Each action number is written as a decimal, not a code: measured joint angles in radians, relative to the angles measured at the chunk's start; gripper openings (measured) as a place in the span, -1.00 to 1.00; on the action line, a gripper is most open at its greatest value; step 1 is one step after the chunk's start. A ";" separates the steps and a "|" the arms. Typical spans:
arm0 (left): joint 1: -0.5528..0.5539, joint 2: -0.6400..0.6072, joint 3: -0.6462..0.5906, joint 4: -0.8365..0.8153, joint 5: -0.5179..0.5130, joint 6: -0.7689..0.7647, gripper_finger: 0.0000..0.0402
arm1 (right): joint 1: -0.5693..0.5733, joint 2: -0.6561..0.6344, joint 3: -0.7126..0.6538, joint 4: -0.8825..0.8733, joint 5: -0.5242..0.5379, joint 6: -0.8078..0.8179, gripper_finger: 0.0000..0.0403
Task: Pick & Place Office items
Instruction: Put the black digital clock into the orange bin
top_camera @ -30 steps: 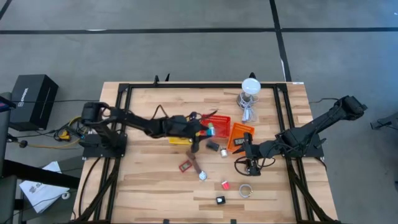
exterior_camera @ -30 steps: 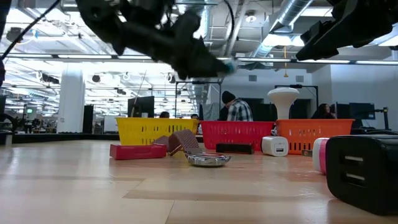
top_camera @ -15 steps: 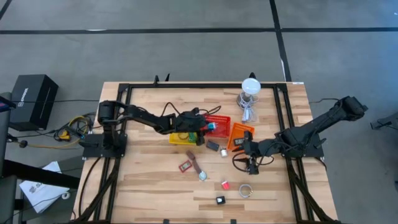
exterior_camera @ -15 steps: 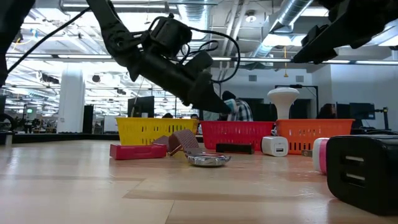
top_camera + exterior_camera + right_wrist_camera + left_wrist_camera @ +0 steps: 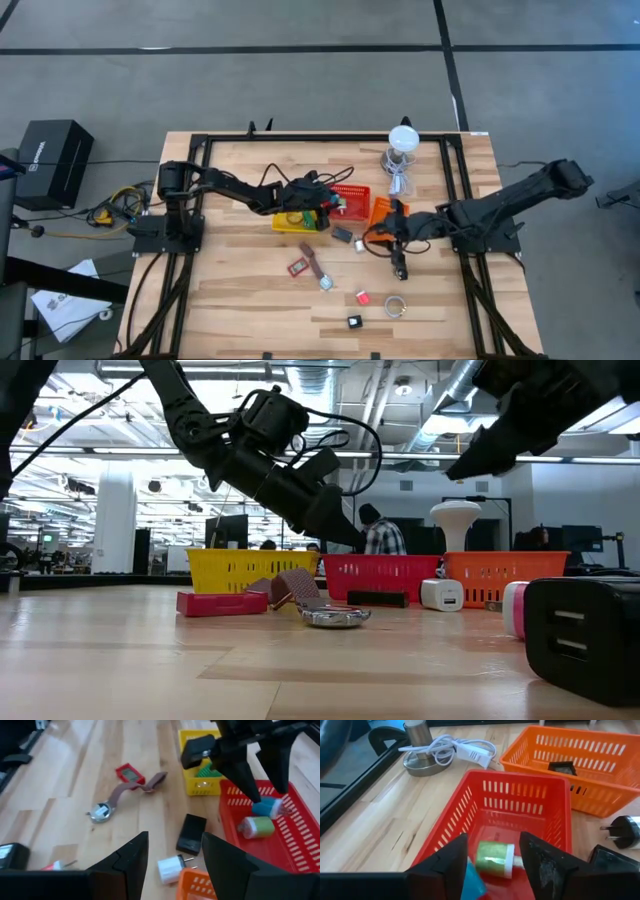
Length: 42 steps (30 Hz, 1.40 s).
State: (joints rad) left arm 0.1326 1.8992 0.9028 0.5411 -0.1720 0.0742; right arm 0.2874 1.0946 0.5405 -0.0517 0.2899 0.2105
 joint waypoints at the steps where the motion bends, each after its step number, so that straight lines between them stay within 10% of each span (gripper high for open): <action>1: 0.000 0.000 0.000 0.000 0.000 0.000 -0.11 | -0.012 0.016 0.000 0.008 0.000 0.000 -0.13; 11: -0.002 -0.029 -0.003 -0.039 0.003 -0.003 -0.11 | -0.100 0.189 0.062 0.104 -0.003 0.000 -0.13; 21: -0.003 -0.378 -0.001 -0.347 0.003 -0.086 -0.12 | -0.086 0.448 0.273 0.055 -0.063 -0.093 -0.13; 31: -0.016 -0.598 -0.022 -0.526 0.001 -0.138 -0.12 | -0.106 0.696 0.631 -0.549 -0.098 0.141 -0.13; 42: -0.008 -0.623 -0.078 -0.507 -0.015 -0.132 -0.12 | -0.155 0.874 0.848 -0.785 -0.133 0.199 -0.10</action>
State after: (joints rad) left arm 0.1249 1.2762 0.8245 0.0340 -0.1871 -0.0582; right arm 0.1328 1.9687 1.3889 -0.8363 0.1574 0.4090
